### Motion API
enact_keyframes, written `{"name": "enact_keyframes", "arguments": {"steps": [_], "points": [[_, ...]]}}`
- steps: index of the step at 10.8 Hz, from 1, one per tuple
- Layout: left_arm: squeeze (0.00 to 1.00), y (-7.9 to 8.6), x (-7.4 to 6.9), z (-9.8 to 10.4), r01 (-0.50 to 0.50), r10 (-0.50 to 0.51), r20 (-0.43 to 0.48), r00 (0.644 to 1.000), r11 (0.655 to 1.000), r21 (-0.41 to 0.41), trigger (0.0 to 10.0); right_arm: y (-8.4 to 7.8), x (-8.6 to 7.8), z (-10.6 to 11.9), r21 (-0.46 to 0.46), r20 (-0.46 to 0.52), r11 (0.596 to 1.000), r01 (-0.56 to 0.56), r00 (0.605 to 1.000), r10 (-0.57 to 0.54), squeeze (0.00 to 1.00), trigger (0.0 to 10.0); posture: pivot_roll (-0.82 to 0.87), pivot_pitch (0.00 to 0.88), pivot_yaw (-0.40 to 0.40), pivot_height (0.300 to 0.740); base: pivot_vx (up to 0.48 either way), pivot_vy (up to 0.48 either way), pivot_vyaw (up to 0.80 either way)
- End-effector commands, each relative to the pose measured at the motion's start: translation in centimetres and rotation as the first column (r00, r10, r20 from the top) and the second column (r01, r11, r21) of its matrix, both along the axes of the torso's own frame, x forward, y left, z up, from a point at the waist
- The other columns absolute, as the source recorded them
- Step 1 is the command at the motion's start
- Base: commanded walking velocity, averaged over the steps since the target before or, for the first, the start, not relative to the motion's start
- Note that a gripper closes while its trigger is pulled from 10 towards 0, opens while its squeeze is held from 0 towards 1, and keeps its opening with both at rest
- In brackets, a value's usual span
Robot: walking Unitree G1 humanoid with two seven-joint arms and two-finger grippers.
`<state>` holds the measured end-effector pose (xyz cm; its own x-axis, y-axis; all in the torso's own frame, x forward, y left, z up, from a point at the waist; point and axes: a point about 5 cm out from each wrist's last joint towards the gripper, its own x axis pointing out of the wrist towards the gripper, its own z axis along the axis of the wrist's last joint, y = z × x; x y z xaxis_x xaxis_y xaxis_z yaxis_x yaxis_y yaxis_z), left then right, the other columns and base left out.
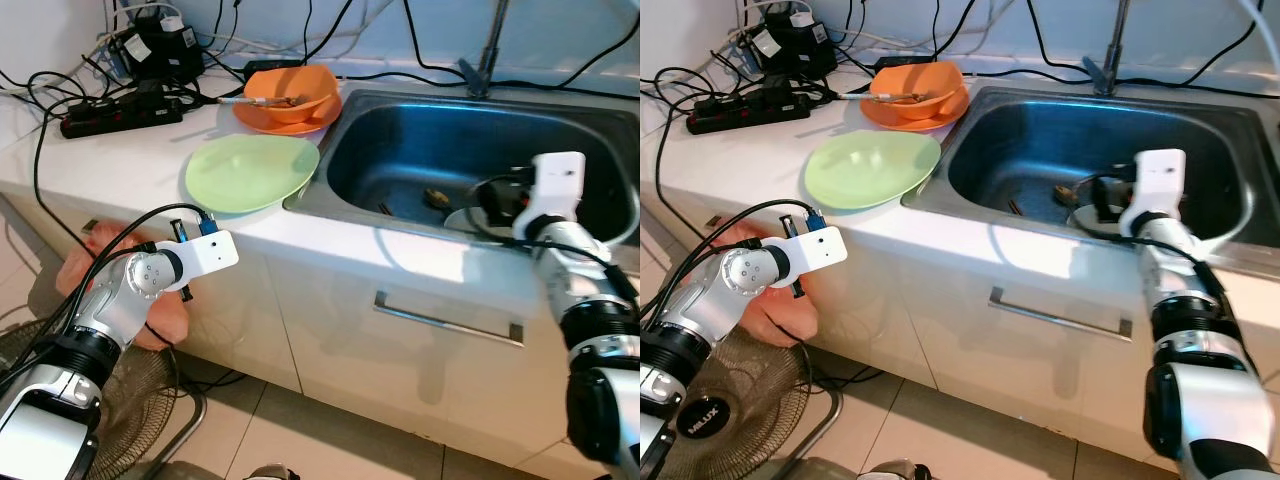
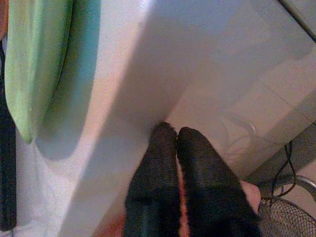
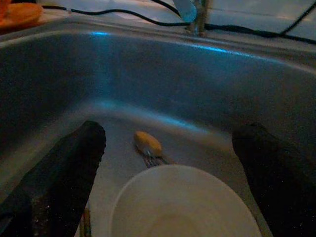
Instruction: Kitchen organization
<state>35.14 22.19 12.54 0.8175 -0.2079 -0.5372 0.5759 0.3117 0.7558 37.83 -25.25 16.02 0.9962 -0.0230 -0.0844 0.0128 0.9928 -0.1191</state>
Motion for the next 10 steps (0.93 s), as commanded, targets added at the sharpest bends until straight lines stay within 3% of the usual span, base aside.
{"name": "enact_keyframes", "arguments": {"steps": [1, 2, 3, 4, 5, 7, 8, 9, 10], "points": [[0.00, 0.1, 0.3, 0.4, 0.009, -0.009, 0.007, 1.000, 1.000, 0.012, 0.0, 0.2, -0.4, -2.0, 0.018, -0.065, 1.000, -0.001, 0.998, 0.002, 0.00, 10.0, 0.15, 0.036, 0.117, 0.740, 0.000, 0.000, 0.00], [0.00, 0.1, 0.4, 0.4, 0.009, -0.009, 0.007, 1.000, 1.000, 0.020, 0.0, 0.3, -0.4, -1.9, 0.026, -0.058, 1.000, -0.007, 0.998, 0.009, 0.00, 10.0, 0.15, 0.034, 0.115, 0.740, 0.000, 0.000, 0.00], [0.00, 0.0, 0.4, 0.5, 0.012, -0.012, 0.011, 1.000, 1.000, 0.028, 2.5, 0.4, -0.4, -1.9, 0.029, -0.056, 0.999, -0.016, 0.998, 0.018, 0.00, 10.0, 0.15, 0.033, 0.114, 0.740, 0.000, 0.000, 0.00], [0.00, 0.0, 0.4, 0.5, 0.014, -0.015, 0.017, 1.000, 1.000, 0.027, 3.3, 0.5, -0.3, -1.7, 0.028, -0.052, 0.999, -0.027, 0.998, 0.029, 0.00, 10.0, 0.15, 0.033, 0.113, 0.740, 0.000, 0.000, 0.00], [0.00, -0.1, 0.3, 0.5, 0.023, -0.023, 0.017, 1.000, 0.999, 0.041, 10.0, 0.6, -0.2, -1.5, 0.031, -0.043, 0.998, -0.045, 0.998, 0.047, 0.00, 10.0, 0.15, 0.031, 0.112, 0.740, 0.000, 0.000, 0.00], [0.00, -0.5, 0.0, 1.0, 0.048, -0.048, 0.005, 0.999, 0.999, 0.011, 10.0, 0.9, -0.1, -1.3, 0.032, -0.031, 0.997, -0.067, 0.997, 0.068, 0.00, 10.0, 0.15, 0.032, 0.112, 0.740, 0.000, 0.000, 0.00], [0.64, -0.7, -0.1, 1.3, 0.055, -0.055, 0.008, 0.998, 0.998, -0.003, 10.0, 1.0, -0.1, -1.3, 0.033, -0.031, 0.997, -0.070, 0.997, 0.071, 0.00, 10.0, 0.15, 0.033, 0.113, 0.740, 0.000, 0.000, 0.00], [1.00, -0.9, -0.5, 1.6, 0.068, -0.068, -0.008, 0.998, 0.998, -0.011, 10.0, 1.2, -0.1, -1.3, 0.041, -0.030, 0.995, -0.089, 0.995, 0.091, 0.00, 10.0, 0.15, 0.033, 0.114, 0.740, 0.000, 0.000, 0.00], [1.00, -0.9, -0.8, 1.8, 0.077, -0.078, -0.019, 0.997, 0.997, -0.012, 10.0, 1.4, 0.0, -1.3, 0.047, -0.028, 0.994, -0.096, 0.995, 0.098, 0.89, 10.0, 0.16, 0.033, 0.116, 0.740, 0.000, 0.000, 0.00]]}}
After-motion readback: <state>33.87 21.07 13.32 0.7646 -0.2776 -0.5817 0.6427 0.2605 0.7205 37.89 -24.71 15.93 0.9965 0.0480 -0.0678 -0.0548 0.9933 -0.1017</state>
